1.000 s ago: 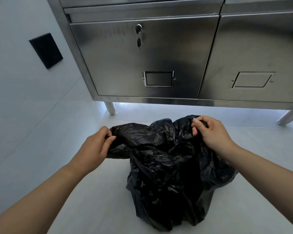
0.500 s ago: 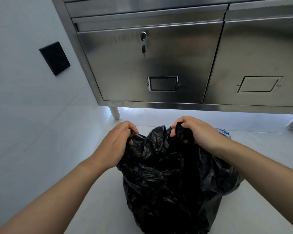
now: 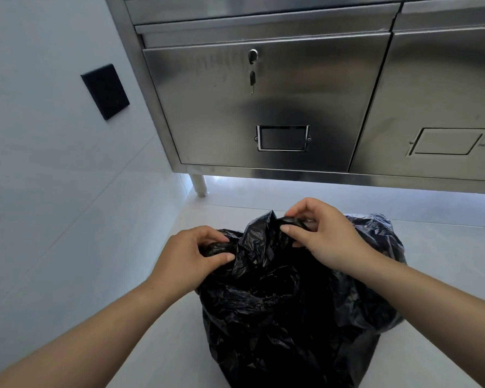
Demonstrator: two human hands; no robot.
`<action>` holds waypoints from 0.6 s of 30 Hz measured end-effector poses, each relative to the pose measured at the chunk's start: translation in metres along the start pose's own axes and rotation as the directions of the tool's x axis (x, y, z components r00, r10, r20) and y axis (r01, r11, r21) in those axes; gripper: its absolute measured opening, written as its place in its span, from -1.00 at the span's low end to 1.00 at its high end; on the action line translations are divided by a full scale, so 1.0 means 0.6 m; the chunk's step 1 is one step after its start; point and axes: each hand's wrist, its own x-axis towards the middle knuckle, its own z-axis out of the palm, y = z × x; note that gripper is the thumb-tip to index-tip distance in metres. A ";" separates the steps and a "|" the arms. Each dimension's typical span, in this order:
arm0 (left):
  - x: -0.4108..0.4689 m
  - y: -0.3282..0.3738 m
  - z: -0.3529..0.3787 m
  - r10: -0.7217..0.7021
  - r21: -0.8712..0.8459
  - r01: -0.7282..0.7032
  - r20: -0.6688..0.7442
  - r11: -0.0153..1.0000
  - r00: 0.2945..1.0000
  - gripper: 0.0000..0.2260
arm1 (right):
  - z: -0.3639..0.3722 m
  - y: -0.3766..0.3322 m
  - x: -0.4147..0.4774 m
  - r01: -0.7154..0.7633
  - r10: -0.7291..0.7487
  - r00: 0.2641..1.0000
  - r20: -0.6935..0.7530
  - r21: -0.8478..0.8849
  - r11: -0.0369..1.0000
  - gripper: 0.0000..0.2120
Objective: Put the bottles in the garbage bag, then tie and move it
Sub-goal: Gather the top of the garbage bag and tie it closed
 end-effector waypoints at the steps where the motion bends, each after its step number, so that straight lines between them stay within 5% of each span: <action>1: -0.005 -0.005 0.005 -0.002 -0.011 0.001 -0.030 1.000 1.000 -0.83 | 0.002 0.002 0.000 0.024 -0.024 1.000 0.002 -0.046 0.999 -0.87; 6: -0.049 -0.044 0.040 0.021 0.106 -0.006 -0.139 0.994 0.990 -0.87 | 0.054 0.023 -0.023 0.171 -0.180 0.982 -0.055 -0.140 0.975 -0.97; 9: -0.053 -0.060 0.047 -0.074 0.191 0.091 -0.092 0.977 0.993 -0.91 | 0.082 0.049 -0.042 0.133 -0.144 0.988 -0.052 -0.173 0.976 -0.88; 14: -0.068 -0.097 0.045 -0.070 -0.039 0.072 0.045 0.997 0.997 -0.76 | 0.093 0.062 -0.061 0.080 -0.076 0.996 0.039 -0.113 0.990 -0.70; 18: -0.063 -0.118 0.039 -0.041 -0.043 0.042 0.022 0.998 0.999 -0.70 | 0.088 0.041 -0.052 0.101 -0.088 0.986 0.143 -0.091 0.991 -0.69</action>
